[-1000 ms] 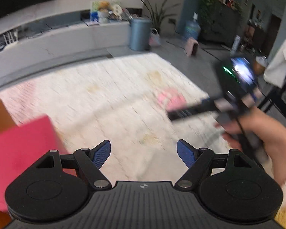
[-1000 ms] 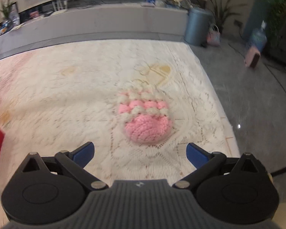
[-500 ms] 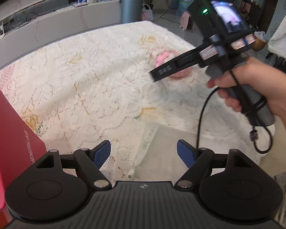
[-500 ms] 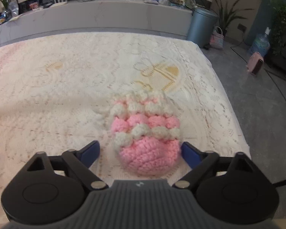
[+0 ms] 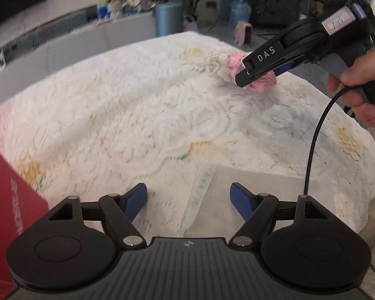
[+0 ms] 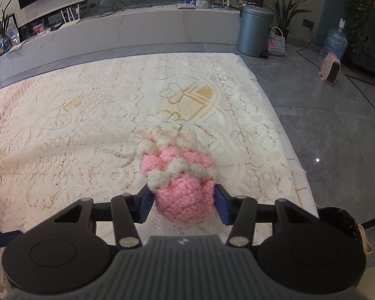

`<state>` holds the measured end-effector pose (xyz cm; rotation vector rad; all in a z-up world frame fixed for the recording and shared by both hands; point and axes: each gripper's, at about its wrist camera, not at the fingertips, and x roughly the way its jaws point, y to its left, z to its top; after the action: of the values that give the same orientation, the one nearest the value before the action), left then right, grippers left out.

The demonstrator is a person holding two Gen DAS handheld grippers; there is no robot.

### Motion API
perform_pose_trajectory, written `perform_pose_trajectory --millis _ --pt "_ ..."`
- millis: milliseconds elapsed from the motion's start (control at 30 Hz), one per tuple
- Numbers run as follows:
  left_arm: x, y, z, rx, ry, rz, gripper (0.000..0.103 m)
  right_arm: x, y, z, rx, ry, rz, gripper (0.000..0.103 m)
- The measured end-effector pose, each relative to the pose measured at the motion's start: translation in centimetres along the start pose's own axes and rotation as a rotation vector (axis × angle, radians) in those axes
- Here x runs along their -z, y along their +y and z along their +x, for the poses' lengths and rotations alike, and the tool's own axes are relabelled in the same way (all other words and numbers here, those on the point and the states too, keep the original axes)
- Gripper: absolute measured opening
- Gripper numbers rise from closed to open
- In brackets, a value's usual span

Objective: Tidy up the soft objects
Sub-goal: 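Carry the pink ball in the right tool while the left tool grasps a white tissue strip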

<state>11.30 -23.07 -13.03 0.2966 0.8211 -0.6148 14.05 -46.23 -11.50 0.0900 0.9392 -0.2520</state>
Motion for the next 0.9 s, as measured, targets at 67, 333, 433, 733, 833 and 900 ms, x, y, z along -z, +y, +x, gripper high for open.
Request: perform_pose_trajectory --millis 67,333,433,733,833,900 --pt "0.0 -0.4 0.1 0.017 -0.018 0.021 0.077 0.3 -0.4 -0.5 -0.001 -0.006 -0.002 0.051" --pt "0.5 -2.0 0.4 0.107 -0.072 0.133 0.033 0.7 -0.8 -0.9 -0.003 -0.007 0.015 0.051" --pt "0.2 -2.2 0.5 0.125 -0.06 0.128 0.006 0.8 -0.6 -1.3 -0.007 -0.022 0.01 0.051" --pt "-2.2 -2.5 -4.7 0.046 -0.166 0.113 0.003 0.6 -1.0 -10.0 -0.029 -0.225 0.086 0.034" --pt "-3.6 -0.6 -8.6 -0.032 -0.233 0.068 0.003 -0.3 0.8 -16.2 -0.044 -0.367 0.051 0.027" --pt "-4.2 1.7 -11.8 -0.098 -0.275 0.021 0.003 -1.2 2.6 -19.7 -0.1 -0.418 0.029 0.027"
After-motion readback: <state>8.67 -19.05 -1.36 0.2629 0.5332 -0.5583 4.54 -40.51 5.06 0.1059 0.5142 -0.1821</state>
